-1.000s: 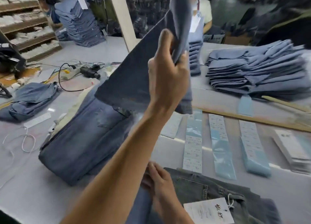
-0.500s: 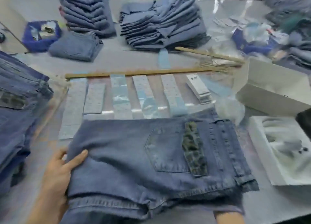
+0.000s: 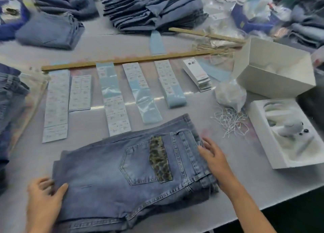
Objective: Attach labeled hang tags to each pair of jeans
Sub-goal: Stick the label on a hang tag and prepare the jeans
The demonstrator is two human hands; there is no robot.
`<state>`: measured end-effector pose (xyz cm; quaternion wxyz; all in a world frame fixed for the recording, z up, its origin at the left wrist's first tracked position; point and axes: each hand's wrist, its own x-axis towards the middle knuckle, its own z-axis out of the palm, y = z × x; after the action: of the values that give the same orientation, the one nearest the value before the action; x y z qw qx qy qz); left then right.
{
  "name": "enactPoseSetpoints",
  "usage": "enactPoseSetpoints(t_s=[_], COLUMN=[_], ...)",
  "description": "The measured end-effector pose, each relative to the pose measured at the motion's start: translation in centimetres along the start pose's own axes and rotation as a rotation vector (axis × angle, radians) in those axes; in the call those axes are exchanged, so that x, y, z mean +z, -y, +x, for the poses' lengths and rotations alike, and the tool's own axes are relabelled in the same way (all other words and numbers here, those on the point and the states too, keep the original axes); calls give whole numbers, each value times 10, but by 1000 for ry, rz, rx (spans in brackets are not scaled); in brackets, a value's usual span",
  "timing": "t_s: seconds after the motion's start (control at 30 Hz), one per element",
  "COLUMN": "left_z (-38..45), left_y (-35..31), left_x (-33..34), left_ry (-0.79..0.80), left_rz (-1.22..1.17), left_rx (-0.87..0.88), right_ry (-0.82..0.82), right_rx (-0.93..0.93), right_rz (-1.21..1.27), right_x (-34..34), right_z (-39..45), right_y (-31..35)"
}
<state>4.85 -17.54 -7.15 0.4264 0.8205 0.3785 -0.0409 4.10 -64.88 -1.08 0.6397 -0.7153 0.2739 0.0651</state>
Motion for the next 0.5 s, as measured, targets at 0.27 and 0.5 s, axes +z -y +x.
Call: enactPoseSetpoints(t_s=[0.27, 0.5], left_z=[-94, -121], left_y=[-110, -231], left_x=[110, 203], left_ry=[286, 987], left_rz=[145, 405], left_rx=[771, 920], right_ry=[-53, -132], right_rx=[-20, -217], right_rz=[-548, -540], right_x=[14, 28], right_z=[-26, -67], right_y=[-24, 10])
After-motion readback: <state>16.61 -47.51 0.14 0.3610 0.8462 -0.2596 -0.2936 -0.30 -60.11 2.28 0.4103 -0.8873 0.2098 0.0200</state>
